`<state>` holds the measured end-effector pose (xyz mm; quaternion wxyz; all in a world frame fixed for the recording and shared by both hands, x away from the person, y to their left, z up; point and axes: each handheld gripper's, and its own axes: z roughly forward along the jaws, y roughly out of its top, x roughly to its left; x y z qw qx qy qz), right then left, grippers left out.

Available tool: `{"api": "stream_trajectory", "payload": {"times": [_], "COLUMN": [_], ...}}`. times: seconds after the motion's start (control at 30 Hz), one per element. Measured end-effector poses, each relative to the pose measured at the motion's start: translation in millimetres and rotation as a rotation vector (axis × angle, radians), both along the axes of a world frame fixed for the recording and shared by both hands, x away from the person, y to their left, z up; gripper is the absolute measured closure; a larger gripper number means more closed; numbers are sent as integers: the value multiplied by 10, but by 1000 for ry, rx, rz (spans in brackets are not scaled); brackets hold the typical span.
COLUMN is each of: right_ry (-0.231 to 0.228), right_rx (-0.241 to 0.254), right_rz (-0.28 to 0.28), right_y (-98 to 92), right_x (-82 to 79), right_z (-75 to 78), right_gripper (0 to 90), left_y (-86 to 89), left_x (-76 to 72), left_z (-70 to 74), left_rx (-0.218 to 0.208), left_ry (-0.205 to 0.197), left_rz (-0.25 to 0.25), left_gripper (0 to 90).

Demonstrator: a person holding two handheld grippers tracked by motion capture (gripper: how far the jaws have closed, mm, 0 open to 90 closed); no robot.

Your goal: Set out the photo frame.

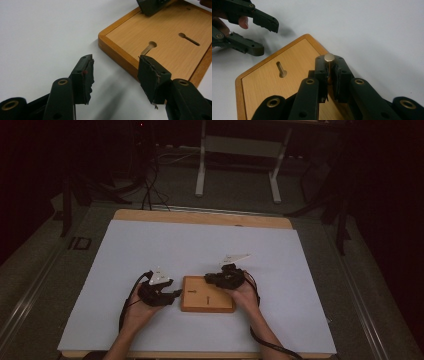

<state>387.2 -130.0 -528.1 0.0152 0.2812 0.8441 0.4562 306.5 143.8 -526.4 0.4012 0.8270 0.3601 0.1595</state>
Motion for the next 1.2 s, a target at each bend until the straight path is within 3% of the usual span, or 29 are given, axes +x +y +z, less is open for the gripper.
{"api": "stream_trajectory", "payload": {"times": [0.63,0.97,1.2], "right_ry": [48,73,90], "right_rx": [7,7,15], "right_rz": [18,21,25], "right_y": [-10,-7,-12], "right_x": [75,118,154], "right_z": [13,25,24], "right_gripper": [833,833,833], "left_y": [-89,-177,-237], "left_x": [-88,-149,-187], "left_z": [32,35,32], "left_rx": [8,3,-5], "left_ry": [-37,-33,-28], "left_rz": [-85,-106,-161], "left_gripper": [443,417,384]}}
